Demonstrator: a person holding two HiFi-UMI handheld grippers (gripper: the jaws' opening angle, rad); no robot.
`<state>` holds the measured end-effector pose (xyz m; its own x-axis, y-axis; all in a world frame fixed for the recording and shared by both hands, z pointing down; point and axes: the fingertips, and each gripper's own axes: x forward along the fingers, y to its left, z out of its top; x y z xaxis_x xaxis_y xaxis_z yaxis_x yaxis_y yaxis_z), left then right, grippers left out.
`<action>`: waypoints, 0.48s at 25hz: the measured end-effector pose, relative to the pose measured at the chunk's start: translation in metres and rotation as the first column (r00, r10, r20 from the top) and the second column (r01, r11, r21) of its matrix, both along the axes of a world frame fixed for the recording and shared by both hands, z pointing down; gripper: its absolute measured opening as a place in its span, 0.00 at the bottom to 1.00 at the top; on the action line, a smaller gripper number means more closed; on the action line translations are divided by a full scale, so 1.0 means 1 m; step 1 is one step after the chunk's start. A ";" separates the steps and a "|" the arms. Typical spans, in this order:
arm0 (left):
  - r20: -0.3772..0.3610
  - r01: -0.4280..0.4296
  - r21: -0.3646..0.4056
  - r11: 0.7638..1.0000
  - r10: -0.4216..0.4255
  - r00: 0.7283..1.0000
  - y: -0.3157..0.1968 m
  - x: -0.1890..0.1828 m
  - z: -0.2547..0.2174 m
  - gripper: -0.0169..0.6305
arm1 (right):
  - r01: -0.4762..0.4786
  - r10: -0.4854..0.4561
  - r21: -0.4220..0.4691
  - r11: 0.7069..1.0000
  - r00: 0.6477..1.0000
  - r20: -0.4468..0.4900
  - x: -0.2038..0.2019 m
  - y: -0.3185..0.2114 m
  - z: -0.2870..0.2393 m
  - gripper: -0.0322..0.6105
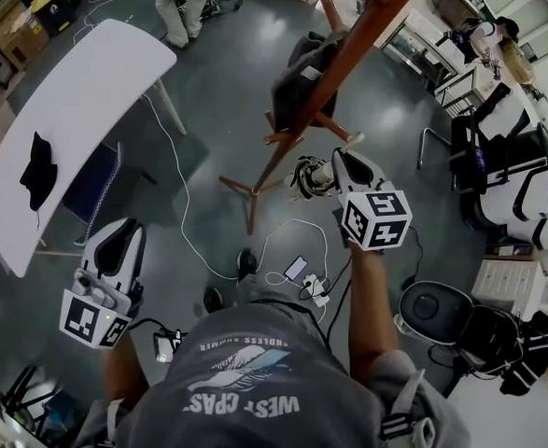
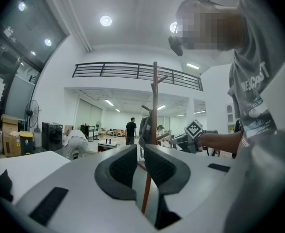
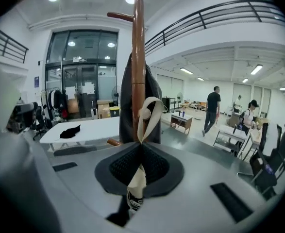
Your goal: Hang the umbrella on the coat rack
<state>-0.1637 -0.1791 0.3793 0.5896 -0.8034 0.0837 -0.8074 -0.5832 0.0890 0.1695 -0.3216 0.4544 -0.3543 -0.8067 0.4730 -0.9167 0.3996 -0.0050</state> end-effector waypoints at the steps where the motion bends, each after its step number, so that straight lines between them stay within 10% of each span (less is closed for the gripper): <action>1: -0.001 0.000 -0.001 1.000 0.000 1.000 0.001 0.001 0.001 0.11 | 0.006 -0.006 0.005 1.000 0.999 -0.036 0.001 0.000 -0.001 0.09; 12: -0.021 -0.003 0.005 1.000 0.003 1.000 0.003 0.003 0.005 0.11 | 0.074 -0.073 -0.008 0.997 0.945 -0.319 0.006 -0.002 -0.013 0.09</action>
<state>-0.1612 -0.1764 0.3839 0.5939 -0.8017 0.0674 -0.8034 -0.5864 0.1031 0.1760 -0.3237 0.4418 -0.2436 -0.7861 0.5681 -0.8380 0.4655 0.2847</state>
